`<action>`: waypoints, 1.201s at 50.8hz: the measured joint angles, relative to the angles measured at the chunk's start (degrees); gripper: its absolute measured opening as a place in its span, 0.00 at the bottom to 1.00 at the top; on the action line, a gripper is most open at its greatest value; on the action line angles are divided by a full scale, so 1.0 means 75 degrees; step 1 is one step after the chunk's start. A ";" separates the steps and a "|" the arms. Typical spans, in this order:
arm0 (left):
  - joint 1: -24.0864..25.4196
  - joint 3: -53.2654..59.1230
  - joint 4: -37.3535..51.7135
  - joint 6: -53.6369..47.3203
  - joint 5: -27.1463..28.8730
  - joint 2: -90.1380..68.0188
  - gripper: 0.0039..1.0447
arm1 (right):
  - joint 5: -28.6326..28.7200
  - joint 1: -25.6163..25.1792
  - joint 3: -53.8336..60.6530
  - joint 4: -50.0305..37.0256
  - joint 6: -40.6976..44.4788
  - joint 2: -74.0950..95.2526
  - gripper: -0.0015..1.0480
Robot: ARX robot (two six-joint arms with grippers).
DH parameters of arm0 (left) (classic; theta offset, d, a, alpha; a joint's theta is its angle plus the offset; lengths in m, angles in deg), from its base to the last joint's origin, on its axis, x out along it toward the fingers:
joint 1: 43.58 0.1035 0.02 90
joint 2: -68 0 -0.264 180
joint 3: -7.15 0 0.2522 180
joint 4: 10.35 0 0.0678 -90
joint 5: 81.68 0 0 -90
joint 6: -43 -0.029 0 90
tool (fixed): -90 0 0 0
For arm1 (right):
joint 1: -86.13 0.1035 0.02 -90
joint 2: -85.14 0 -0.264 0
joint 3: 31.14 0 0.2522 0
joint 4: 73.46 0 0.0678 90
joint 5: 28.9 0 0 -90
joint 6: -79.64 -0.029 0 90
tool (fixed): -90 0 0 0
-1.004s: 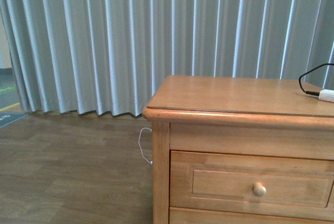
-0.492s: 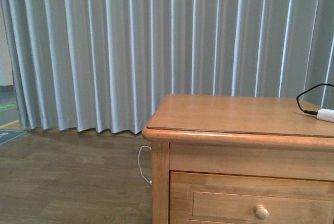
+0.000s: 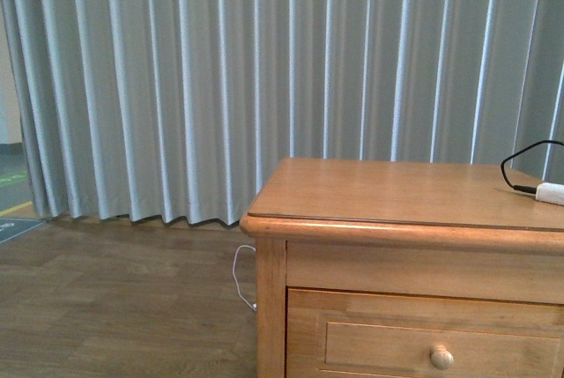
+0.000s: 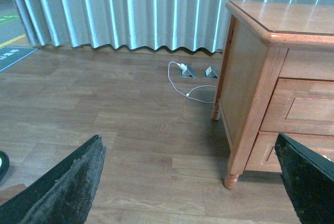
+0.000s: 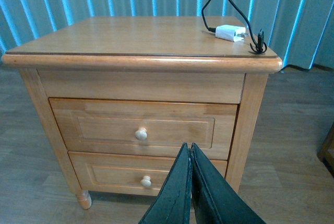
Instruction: Place pink marker in drawer with both arms
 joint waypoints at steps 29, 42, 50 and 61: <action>0.0000 0.0000 -0.0006 0.0003 0.0000 0.0000 0.94 | 0.0006 0.0000 0.0396 0.1652 0.0006 -0.2084 0.01; 0.0000 0.0000 -0.0006 0.0003 0.0003 0.0000 0.94 | 0.0006 0.0000 0.0396 0.1670 0.0006 -0.2095 0.01; 0.0000 0.0000 -0.0006 0.0003 0.0003 0.0000 0.94 | 0.0006 0.0000 0.0396 0.1670 0.0015 -0.2095 0.15; 0.0000 0.0000 -0.0006 0.0003 0.0003 0.0000 0.94 | 0.0006 0.0000 0.0396 0.1670 0.0017 -0.2095 0.54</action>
